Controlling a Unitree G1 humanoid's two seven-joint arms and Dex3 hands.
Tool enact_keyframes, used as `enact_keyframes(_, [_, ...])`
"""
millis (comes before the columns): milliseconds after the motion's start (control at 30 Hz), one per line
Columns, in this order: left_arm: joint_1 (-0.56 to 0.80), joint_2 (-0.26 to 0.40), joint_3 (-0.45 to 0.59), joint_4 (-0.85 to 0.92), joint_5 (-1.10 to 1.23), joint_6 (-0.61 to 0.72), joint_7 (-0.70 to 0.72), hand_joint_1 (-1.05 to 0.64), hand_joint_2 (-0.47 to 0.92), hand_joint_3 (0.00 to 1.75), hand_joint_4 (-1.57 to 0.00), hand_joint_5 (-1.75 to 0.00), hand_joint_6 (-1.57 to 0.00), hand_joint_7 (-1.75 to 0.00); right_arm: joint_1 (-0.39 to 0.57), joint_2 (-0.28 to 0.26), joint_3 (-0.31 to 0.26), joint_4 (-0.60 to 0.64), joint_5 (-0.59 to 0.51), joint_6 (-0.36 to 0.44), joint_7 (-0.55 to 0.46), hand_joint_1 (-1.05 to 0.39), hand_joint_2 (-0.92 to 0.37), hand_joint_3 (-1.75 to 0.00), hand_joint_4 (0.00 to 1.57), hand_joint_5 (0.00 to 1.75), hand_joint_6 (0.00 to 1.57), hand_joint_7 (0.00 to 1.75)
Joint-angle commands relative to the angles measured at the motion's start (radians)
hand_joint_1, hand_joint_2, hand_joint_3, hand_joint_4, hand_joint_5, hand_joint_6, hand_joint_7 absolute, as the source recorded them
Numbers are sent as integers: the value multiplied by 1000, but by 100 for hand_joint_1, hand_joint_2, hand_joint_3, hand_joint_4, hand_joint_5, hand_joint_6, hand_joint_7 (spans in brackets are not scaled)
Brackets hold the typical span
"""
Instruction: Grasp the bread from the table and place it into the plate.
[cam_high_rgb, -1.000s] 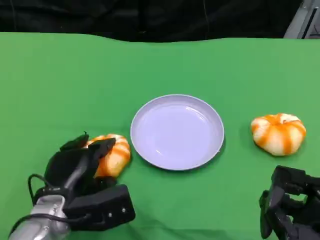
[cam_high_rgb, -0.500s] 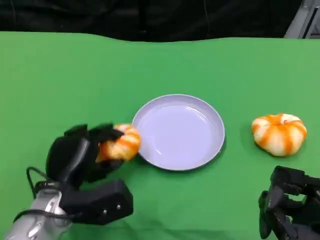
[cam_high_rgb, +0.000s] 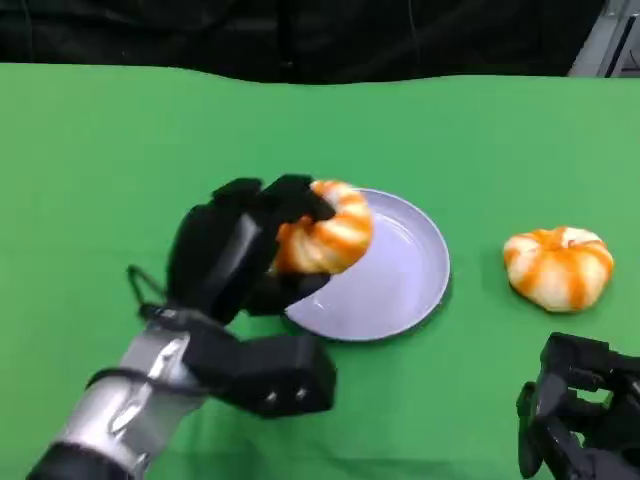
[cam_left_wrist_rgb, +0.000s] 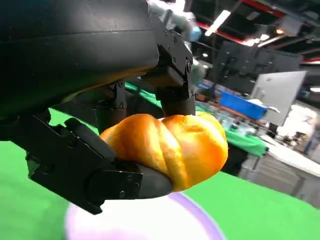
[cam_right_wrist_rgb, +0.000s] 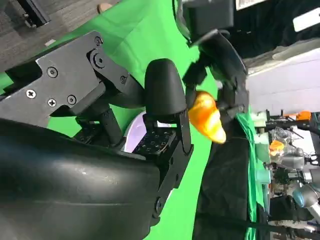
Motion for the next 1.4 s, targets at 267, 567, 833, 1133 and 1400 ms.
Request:
enact_keyframes(267, [-233,-119,-72,420,20,-15,58,-10,78,55,-70,-175,-66,-161,36,12,14,-40,-3,-18,-21,-7,-53,-120,93,168,86,146])
enact_keyframes(567, [-306,-145,-71,630,-35,-77,2,-4,86,44,-68,-163,-76,-130,49,18,34,-58,-14,-29,-34,-8,-52,-121,91,171,85,148])
enact_keyframes(833, [-290,-91,-131,578,-10,-47,-164,-100,92,67,-2,-2,-5,-1,46,15,36,-70,-7,1,-45,-9,-49,-124,92,170,86,146])
enact_keyframes(1133, [-245,-48,-136,410,-16,39,-289,-105,92,82,0,0,0,0,38,27,37,-47,-13,-22,-40,-8,-48,-126,92,169,88,144])
enact_keyframes(1400, [-50,39,45,-54,-305,109,-593,-67,92,53,0,0,-8,-3,27,29,43,-46,-27,-12,-52,-7,-50,-123,91,171,87,146])
